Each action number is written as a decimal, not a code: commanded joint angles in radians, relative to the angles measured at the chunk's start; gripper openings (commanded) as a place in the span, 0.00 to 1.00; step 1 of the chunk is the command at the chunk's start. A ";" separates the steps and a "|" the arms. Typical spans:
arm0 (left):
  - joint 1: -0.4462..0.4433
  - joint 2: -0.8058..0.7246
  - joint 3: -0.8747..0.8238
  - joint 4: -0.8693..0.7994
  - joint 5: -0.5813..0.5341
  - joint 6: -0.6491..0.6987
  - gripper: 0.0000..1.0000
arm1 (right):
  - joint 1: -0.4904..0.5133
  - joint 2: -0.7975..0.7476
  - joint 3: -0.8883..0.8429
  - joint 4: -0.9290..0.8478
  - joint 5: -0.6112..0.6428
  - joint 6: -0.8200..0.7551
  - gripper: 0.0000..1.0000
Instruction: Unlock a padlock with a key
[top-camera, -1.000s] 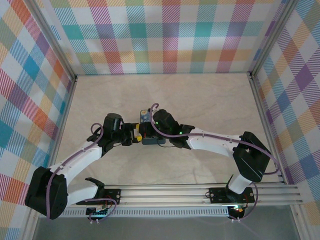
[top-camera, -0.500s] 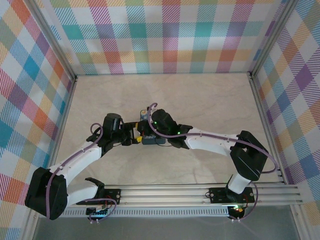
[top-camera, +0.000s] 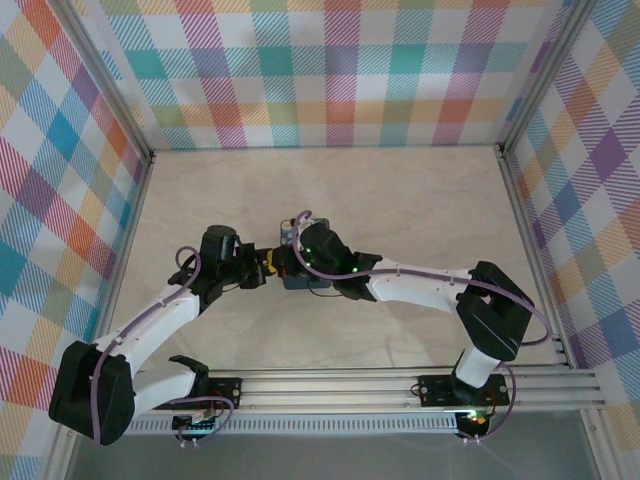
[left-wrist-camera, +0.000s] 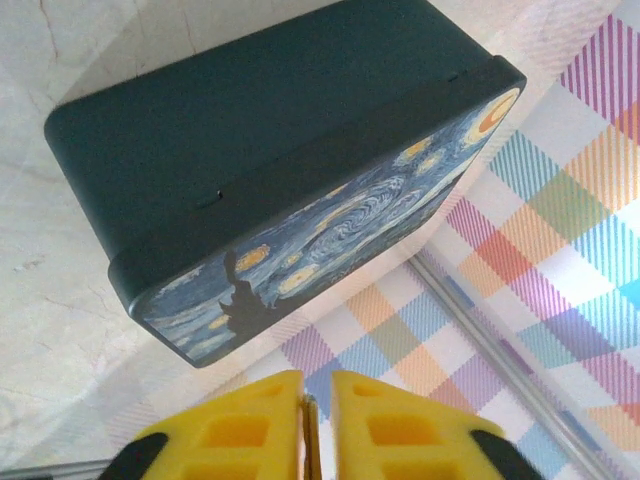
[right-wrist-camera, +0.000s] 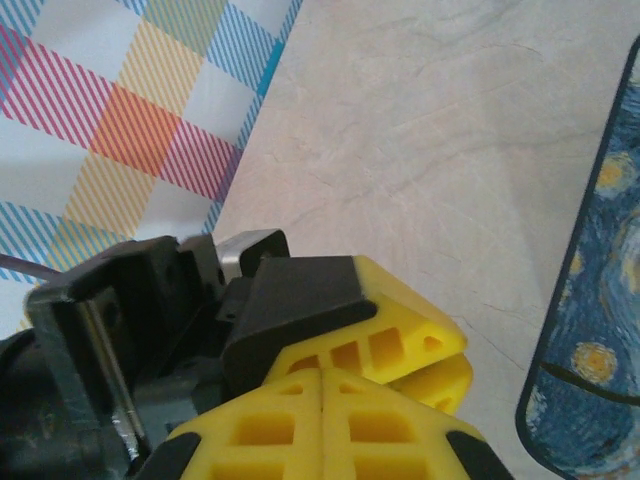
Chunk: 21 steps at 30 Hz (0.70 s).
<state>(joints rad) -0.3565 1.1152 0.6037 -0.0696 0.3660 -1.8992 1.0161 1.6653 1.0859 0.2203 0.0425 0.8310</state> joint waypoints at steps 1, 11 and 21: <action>0.010 -0.020 -0.013 0.005 0.013 0.004 0.10 | 0.006 -0.032 -0.018 0.028 0.007 0.010 0.00; 0.018 -0.038 0.001 -0.080 0.008 0.069 0.12 | 0.004 -0.075 -0.033 -0.047 0.077 -0.022 0.00; 0.026 -0.021 0.013 -0.091 0.011 0.126 0.00 | 0.003 -0.079 -0.042 -0.084 0.070 -0.040 0.03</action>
<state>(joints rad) -0.3565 1.0901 0.5991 -0.1093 0.4080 -1.8156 1.0264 1.6272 1.0599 0.1993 0.0784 0.8223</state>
